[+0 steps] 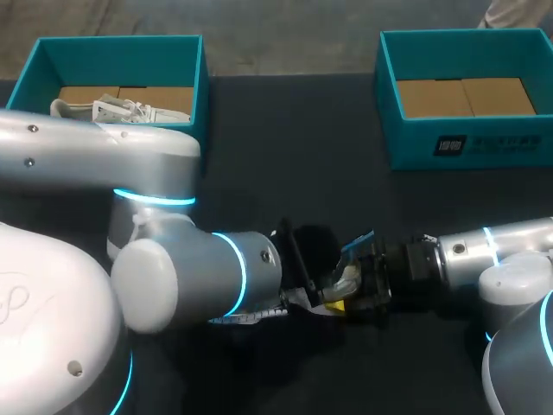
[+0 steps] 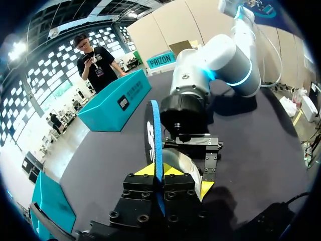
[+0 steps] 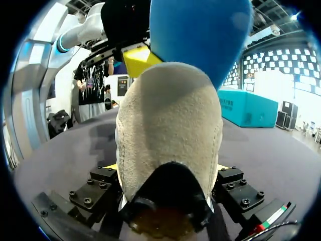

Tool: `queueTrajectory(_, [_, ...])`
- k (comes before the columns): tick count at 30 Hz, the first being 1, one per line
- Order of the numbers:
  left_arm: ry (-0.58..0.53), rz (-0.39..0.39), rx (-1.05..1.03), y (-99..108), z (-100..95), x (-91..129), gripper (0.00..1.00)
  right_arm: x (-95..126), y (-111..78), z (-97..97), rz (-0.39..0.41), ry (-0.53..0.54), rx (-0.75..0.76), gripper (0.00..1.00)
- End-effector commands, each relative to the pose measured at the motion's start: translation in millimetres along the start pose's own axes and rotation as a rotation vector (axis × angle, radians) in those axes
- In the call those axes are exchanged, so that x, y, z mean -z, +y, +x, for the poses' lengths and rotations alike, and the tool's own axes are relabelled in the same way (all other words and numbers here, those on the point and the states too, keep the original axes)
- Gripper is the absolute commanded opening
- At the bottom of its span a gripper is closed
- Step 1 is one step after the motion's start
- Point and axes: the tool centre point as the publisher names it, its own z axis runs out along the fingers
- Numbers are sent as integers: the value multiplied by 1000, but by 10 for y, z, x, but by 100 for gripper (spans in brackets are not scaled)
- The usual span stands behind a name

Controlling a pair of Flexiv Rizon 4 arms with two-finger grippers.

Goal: Take the shoe out of the shoebox, open the shoe tongue, remove and reinsert the insole, then place the shoe into the shoebox

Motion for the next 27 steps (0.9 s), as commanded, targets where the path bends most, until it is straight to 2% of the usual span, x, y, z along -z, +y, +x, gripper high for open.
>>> queueTrajectory(1, [-22,-18,0,-83,33,106,0,-15,-8,4,3,0,0,0])
queueTrajectory(10, [-51,-48,1,-320,106,212,0,-15,-8,4,3,0,0,0])
queueTrajectory(20, [9,-128,29,-572,160,231,0,-15,-8,4,3,0,0,0])
queueTrajectory(27, [36,-187,69,-593,127,231,0,-15,-8,4,3,0,0,0])
